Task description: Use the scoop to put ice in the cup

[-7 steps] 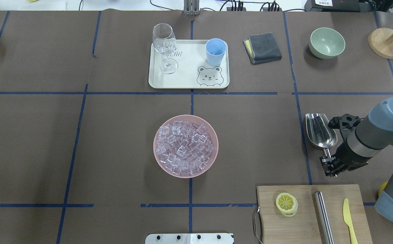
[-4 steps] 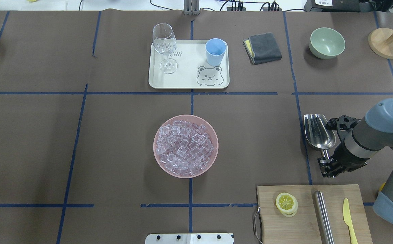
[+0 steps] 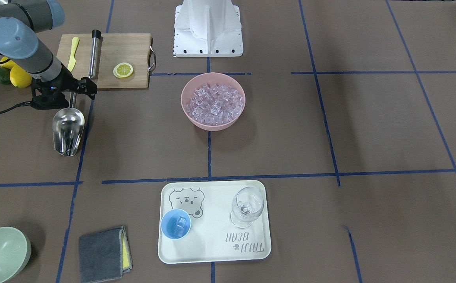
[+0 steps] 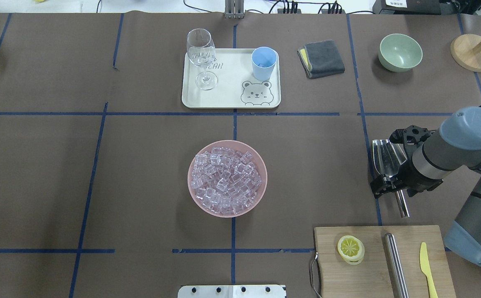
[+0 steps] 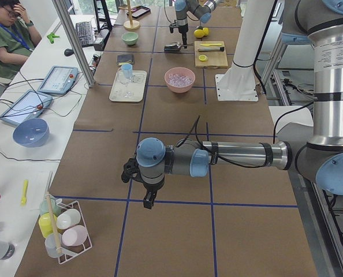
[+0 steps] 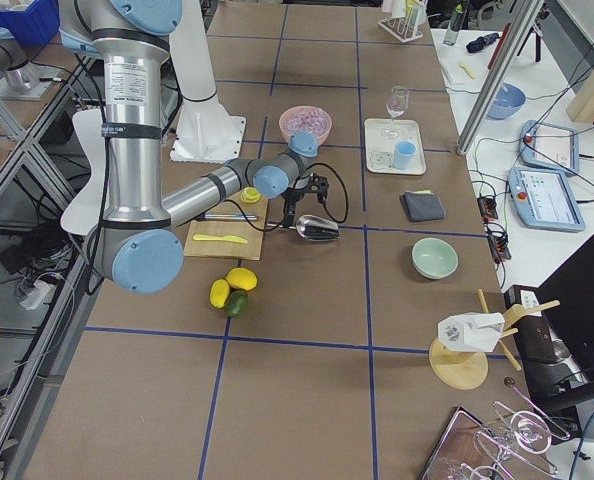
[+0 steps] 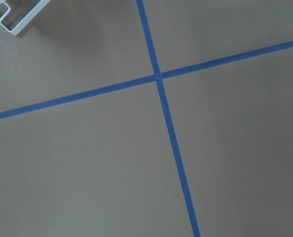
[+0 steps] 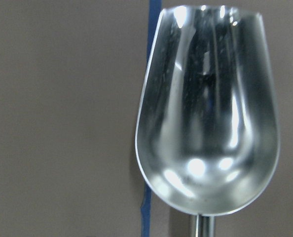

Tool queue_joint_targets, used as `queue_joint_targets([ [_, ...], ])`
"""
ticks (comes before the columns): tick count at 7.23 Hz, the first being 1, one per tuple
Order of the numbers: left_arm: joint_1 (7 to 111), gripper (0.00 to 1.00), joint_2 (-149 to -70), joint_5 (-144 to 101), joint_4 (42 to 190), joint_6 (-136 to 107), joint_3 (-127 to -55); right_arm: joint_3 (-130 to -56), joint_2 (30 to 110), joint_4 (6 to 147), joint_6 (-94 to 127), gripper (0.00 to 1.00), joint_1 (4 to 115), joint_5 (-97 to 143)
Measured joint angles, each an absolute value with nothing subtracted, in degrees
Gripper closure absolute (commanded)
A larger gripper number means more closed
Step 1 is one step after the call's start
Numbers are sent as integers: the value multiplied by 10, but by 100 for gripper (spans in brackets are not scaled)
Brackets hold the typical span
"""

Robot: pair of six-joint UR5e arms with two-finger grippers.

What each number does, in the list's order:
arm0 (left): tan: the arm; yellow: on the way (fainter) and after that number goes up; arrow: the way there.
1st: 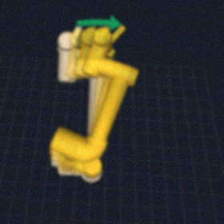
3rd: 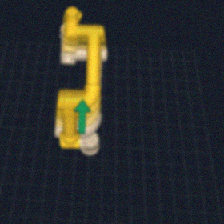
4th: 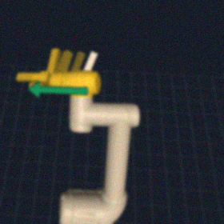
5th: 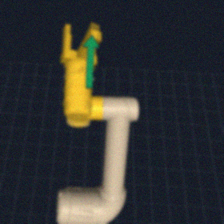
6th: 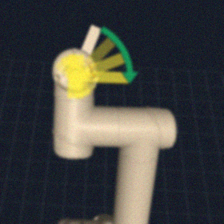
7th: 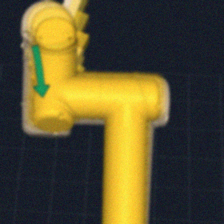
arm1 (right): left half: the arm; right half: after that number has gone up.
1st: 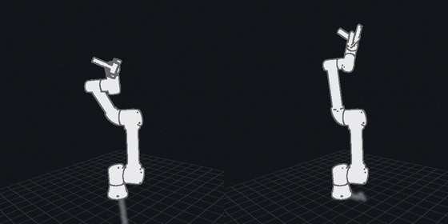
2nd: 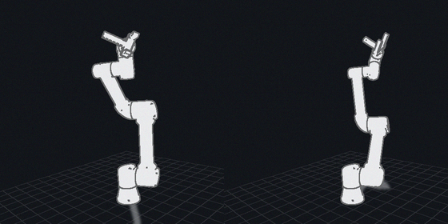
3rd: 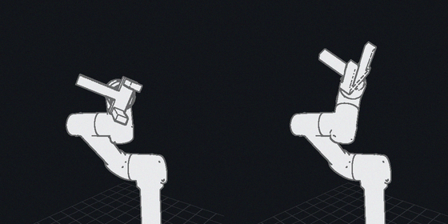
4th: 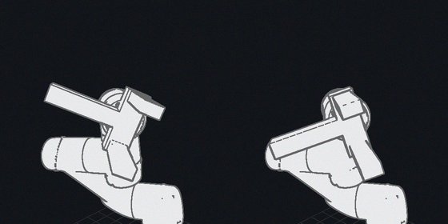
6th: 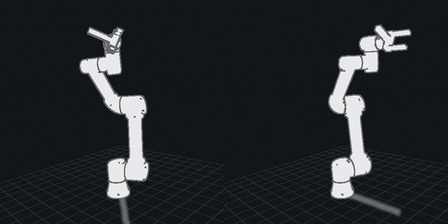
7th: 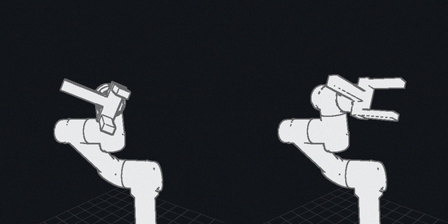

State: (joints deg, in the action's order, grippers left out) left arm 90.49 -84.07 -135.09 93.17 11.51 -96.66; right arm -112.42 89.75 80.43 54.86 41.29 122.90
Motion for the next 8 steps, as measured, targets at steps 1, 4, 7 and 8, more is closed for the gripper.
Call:
queue_joint_targets([
  [1,905,0,-841,-1351,932,115,-967,-1124,895,806,530,0,448,1220],
  [4,905,0,-842,-1351,934,115,-961,-1110,941,811,325,0,574,1225],
  [7,904,0,-848,-1350,937,115,-960,-1048,982,813,80,0,749,1285],
  [8,904,0,-848,-1350,937,114,-961,-1038,1003,814,29,0,805,1303],
])
